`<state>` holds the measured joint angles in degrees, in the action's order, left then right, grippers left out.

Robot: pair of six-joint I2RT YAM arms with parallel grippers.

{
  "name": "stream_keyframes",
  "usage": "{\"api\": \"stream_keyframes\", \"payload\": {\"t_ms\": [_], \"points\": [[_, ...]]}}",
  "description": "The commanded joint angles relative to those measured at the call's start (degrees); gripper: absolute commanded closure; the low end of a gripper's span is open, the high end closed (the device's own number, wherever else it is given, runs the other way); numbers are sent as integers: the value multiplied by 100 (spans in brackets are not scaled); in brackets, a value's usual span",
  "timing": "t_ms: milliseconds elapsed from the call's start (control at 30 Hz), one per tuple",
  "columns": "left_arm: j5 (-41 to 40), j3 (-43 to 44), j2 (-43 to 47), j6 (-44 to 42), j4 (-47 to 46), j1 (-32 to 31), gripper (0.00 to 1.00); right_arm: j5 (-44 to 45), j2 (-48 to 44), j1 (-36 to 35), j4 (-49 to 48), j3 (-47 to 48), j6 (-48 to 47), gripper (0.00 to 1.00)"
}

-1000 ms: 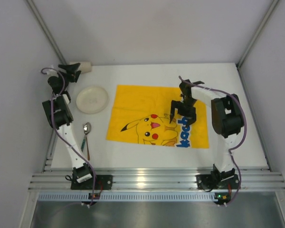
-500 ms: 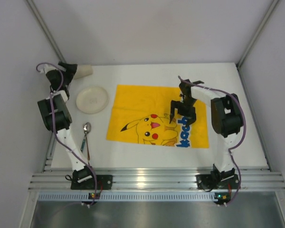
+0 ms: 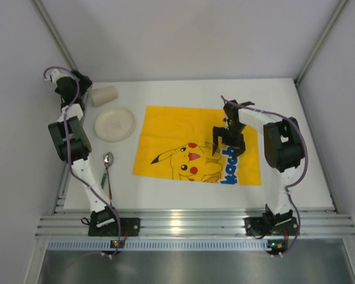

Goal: Set the dinner table for one person

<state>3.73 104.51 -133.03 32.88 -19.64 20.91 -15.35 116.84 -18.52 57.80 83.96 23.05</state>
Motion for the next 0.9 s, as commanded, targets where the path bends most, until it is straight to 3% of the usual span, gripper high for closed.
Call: {"api": "stream_keyframes", "payload": {"t_ms": [0,200,400,633,867], "points": [[-22,175,-214,165,293,229,2,419,-126,-46,-111,-266,-213,0],[927,-202,-56,482,646,265,3,516,-205,-37,-181,-416,-117,0],[2103,-633,-127,1044,478,265,12,454,-188,-37,-331,-600,-64,0],[2597,-1344,392,1167,347,282,15,419,-249,-46,-603,-881,-46,0],[3116,-1292,444,1422,435,361,21,261,-267,-37,-770,-1066,-72,0]]}}
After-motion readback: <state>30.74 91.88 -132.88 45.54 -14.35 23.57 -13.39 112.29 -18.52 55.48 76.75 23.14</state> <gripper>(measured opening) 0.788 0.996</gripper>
